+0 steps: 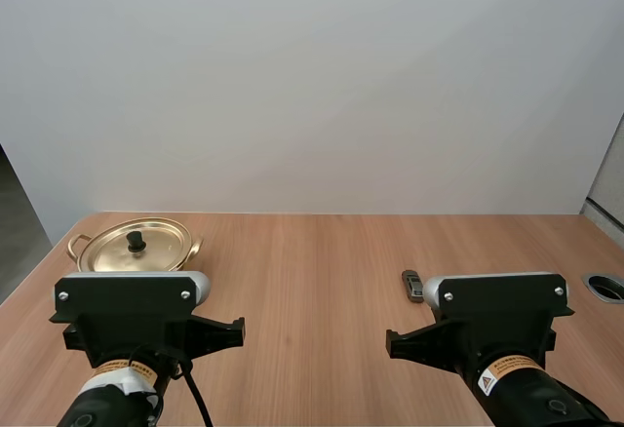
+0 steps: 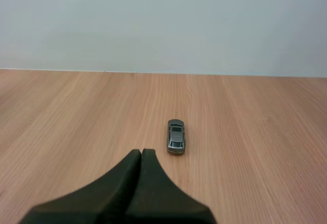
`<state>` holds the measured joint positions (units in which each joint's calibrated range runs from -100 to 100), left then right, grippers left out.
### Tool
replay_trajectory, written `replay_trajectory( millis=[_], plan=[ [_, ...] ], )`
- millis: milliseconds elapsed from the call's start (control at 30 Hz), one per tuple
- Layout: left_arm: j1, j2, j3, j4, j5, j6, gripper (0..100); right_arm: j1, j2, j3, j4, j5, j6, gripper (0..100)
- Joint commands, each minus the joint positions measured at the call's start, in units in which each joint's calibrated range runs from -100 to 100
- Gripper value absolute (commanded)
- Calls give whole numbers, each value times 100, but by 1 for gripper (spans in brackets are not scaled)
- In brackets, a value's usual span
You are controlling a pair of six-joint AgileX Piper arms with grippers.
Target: Open the pot, put the car inside, and close it
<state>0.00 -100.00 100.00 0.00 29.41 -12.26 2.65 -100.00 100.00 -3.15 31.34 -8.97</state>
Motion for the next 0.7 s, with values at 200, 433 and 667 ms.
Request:
replay_trajectory(
  millis=[200,433,667],
  plan=[
    [0,0,0,-149,0,-78,0,-1,0,0,-90,0,-28,0],
    [5,0,-440,1322,-1346,877,0,-1,0,0,-2112,-813,-28,0],
    [5,0,-2177,2153,1157,562,0,-1,0,-930,-3868,93,-28,0]
  ],
)
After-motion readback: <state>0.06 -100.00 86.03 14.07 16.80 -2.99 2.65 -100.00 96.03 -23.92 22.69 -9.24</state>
